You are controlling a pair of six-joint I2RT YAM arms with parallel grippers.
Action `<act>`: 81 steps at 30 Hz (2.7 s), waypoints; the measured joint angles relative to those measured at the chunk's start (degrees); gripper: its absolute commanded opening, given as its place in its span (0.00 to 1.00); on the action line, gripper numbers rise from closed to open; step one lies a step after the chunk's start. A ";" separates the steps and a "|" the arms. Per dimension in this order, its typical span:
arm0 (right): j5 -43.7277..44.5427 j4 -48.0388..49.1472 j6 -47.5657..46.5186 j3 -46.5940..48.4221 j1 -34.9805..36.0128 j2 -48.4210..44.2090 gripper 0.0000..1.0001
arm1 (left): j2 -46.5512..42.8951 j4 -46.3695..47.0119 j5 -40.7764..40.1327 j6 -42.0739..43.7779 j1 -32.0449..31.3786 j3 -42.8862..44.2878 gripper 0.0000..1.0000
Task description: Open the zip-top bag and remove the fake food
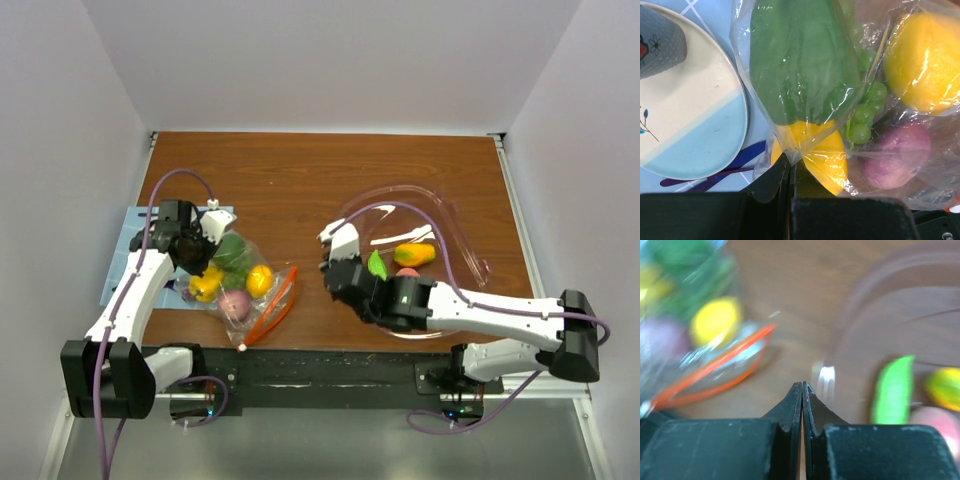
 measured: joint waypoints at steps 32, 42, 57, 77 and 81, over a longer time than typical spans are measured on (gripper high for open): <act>-7.17 31.52 -2.21 7.17 7.17 37.31 0.72 | -0.35 0.00 0.59 2.78 -2.08 -3.78 0.00; -0.92 32.00 -2.89 5.90 6.45 36.00 0.72 | -0.63 -4.39 6.58 2.36 -6.03 0.26 0.00; 2.23 36.61 -2.67 -2.34 5.77 29.75 0.72 | 1.42 -5.46 9.94 3.02 -12.11 -0.66 0.00; -3.37 45.24 -2.60 -0.20 -0.55 37.46 0.57 | 7.34 -0.31 5.51 4.04 -17.27 -2.36 0.00; -3.58 47.34 -1.44 -0.79 -1.38 39.12 0.49 | 7.41 -0.31 5.33 4.33 -17.27 -2.43 0.00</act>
